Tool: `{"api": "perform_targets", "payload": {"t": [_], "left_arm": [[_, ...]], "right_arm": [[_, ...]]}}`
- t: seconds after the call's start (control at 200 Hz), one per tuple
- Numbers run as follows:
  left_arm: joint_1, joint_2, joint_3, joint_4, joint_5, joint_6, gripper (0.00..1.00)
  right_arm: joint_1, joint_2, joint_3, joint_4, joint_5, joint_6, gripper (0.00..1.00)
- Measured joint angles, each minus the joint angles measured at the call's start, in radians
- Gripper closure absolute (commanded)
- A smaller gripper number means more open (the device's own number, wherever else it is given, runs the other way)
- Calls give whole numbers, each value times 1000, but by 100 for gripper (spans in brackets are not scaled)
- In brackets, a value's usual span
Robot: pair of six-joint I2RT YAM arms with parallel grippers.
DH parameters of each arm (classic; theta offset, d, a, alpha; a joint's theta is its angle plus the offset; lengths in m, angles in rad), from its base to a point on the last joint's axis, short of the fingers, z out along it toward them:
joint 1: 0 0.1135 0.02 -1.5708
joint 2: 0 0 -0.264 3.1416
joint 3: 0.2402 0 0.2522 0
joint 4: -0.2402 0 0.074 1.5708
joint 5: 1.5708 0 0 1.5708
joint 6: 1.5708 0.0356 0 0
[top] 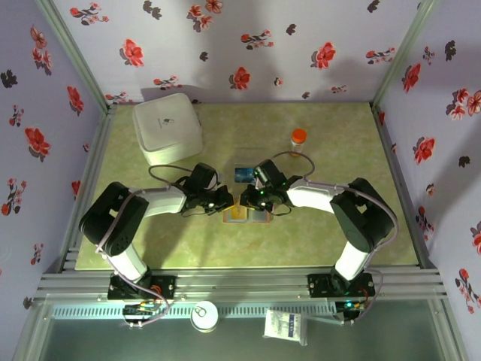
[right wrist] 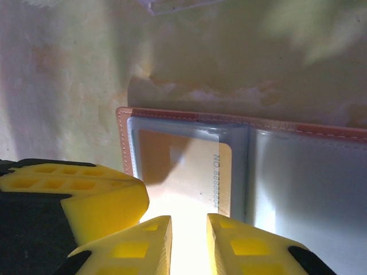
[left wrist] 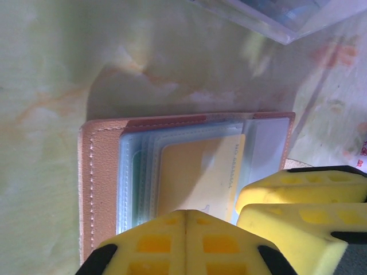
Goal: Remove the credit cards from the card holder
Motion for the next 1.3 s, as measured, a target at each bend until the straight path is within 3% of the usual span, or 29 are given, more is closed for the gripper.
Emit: {"api": "perform_targets", "payload": {"t": [0.635, 1.3], "left_arm": [[0, -4, 0, -43, -8, 19, 99], [0, -11, 15, -87, -24, 37, 100]], "right_arm": [[1, 1, 12, -76, 66, -35, 76], [1, -1, 32, -37, 22, -37, 80]]}}
